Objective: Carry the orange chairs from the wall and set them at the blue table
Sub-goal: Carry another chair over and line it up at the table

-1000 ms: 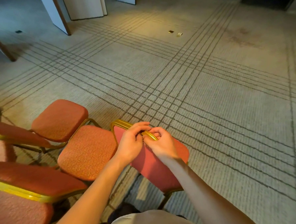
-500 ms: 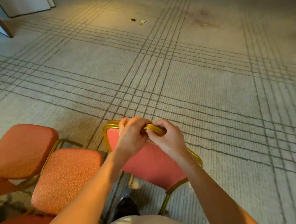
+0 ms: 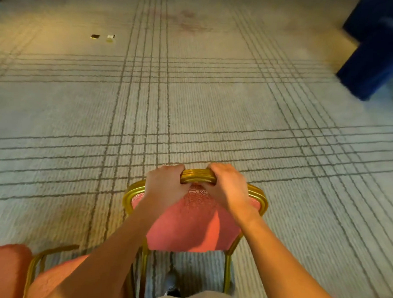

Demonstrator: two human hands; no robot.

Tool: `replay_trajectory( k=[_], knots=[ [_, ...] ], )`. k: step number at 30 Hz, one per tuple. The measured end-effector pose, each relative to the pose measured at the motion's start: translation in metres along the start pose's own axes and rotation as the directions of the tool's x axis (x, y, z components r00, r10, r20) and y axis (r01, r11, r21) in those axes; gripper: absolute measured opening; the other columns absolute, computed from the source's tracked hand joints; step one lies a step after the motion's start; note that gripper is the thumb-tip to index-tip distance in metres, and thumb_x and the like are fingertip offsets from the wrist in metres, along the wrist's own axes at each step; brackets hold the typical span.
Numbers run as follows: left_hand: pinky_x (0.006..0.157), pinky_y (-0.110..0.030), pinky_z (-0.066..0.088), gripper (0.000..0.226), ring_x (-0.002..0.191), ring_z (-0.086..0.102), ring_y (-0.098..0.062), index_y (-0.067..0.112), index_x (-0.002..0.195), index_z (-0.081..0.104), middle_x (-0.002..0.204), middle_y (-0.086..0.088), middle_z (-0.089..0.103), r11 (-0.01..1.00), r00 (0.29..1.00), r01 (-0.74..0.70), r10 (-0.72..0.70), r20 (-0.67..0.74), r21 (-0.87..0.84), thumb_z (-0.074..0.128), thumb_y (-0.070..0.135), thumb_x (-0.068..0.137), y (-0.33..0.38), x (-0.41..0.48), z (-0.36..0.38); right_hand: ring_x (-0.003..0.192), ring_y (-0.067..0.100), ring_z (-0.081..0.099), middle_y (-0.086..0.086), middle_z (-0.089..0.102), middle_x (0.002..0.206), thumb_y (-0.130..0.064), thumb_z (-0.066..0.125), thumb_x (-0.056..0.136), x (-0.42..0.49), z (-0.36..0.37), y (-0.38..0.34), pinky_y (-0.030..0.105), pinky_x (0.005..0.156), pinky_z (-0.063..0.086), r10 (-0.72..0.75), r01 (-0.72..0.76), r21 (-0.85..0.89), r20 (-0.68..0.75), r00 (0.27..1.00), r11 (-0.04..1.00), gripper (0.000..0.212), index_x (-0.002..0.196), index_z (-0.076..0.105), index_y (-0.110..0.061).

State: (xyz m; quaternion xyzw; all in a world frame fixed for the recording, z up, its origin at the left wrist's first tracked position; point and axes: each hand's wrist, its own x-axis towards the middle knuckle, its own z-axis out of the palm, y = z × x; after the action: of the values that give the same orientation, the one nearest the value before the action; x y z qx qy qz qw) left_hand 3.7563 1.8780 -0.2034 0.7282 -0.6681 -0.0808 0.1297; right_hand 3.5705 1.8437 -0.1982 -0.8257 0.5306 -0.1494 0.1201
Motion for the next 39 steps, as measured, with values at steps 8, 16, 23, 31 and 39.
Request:
replay_trajectory(
  k=[8,16,23,31,39],
  knots=[
    [0.061,-0.033,0.035,0.031,0.079,0.067,-0.027,0.026,0.077,0.046,0.079,0.0,0.068,0.999,0.998,-0.046,0.045,-0.044,-0.012,0.065,0.049,0.086,0.006,-0.001,0.0,0.083,0.028,0.067,-0.001,0.07,0.086,-0.053,0.06,0.087,-0.004,0.003,0.0,0.035,0.064,0.044,0.217,-0.219,-0.017,-0.06,0.974,0.976,0.032,0.076,0.052,-0.025],
    [0.056,-0.031,0.048,0.033,0.049,0.054,-0.02,0.025,0.065,0.05,0.054,0.007,0.055,0.998,0.988,-0.049,0.056,-0.143,0.049,0.079,0.039,0.072,0.005,0.001,0.008,0.074,0.026,0.067,-0.002,0.069,0.077,-0.048,0.064,0.085,-0.002,0.01,0.011,0.033,0.058,0.042,0.251,-0.262,-0.073,-0.129,0.959,0.962,0.028,0.077,0.06,-0.022],
    [0.049,-0.025,0.032,0.039,0.051,0.04,-0.016,0.022,0.061,0.048,0.056,0.01,0.041,0.998,0.982,-0.048,0.054,-0.184,0.034,0.086,0.032,0.062,-0.002,0.04,0.012,0.071,0.026,0.064,-0.002,0.066,0.076,-0.043,0.069,0.081,0.036,0.005,0.024,0.031,0.057,0.032,0.184,-0.188,-0.08,-0.051,0.982,0.979,0.028,0.078,0.052,-0.022],
    [0.048,-0.023,0.028,0.035,0.046,0.043,-0.017,0.024,0.06,0.042,0.054,0.011,0.042,1.0,0.98,0.023,-0.024,-0.197,-0.005,0.071,0.044,0.066,-0.006,0.112,0.021,0.048,0.022,0.058,-0.004,0.059,0.056,-0.043,0.075,0.075,0.109,0.018,0.047,0.025,0.051,0.027,0.141,-0.154,-0.061,-0.175,0.974,0.986,0.041,0.066,0.039,-0.027],
    [0.051,-0.026,0.026,0.037,0.045,0.041,-0.02,0.025,0.057,0.034,0.05,0.012,0.035,0.999,0.983,-0.013,0.006,-0.184,-0.036,0.059,0.051,0.066,-0.005,0.166,0.02,0.052,0.027,0.063,-0.001,0.065,0.058,-0.05,0.07,0.079,0.153,0.013,0.064,0.027,0.053,0.032,0.138,-0.146,-0.048,-0.142,0.98,0.988,0.036,0.066,0.047,-0.025]
  ],
)
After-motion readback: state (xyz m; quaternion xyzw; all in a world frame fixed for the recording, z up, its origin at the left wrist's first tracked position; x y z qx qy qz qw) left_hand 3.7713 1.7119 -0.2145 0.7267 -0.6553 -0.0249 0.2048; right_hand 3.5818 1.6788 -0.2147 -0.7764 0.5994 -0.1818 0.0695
